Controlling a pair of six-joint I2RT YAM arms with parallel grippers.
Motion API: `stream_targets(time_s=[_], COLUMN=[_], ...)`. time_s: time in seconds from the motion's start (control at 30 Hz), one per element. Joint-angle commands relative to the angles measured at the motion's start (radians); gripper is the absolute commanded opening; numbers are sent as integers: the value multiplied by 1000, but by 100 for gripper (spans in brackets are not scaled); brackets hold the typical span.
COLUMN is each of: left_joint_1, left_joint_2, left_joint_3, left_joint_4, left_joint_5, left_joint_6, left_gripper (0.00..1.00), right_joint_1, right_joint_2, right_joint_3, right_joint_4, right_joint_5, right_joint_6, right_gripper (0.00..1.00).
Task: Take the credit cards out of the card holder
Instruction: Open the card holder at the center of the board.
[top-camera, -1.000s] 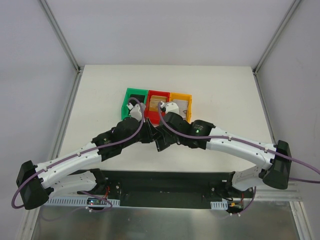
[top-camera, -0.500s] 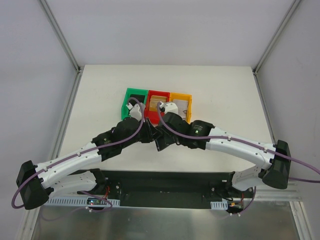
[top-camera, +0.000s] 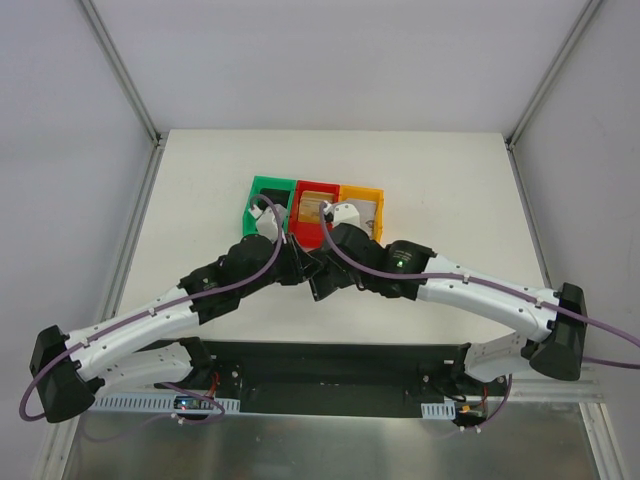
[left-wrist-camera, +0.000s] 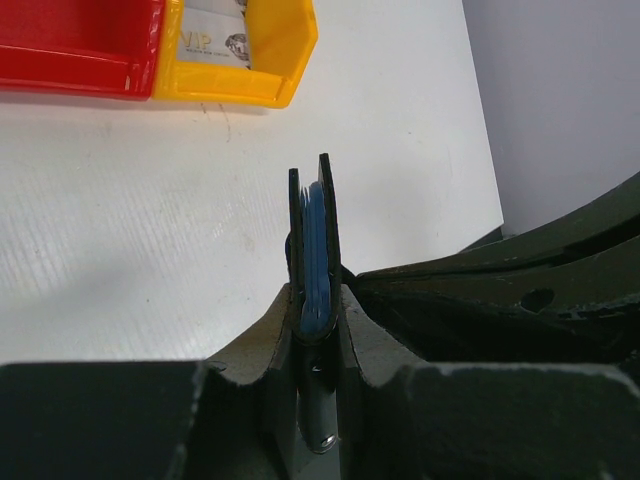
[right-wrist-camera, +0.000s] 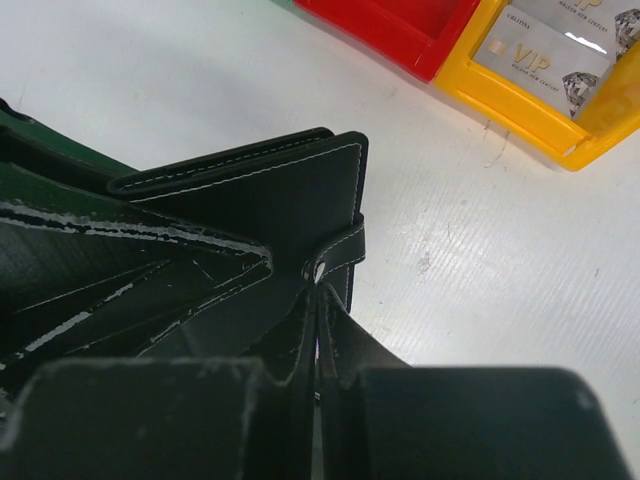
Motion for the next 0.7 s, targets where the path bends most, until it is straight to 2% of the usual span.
stream_targets(time_s=[0.0, 0.67], left_joint_1=[-20, -19], left_joint_2=[-56, -82], left_joint_3=[16, 1], left_joint_4=[59, 36], left_joint_5=[-2, -29], left_joint_6=[-8, -2], left_gripper=[0, 0], right_joint_1=[-14, -15], right_joint_2=[-28, -60], right_joint_3=[-26, -36], right_joint_4=[-49, -69], right_joint_5=[53, 92], right_joint_6=[-26, -32], right_gripper=[0, 0])
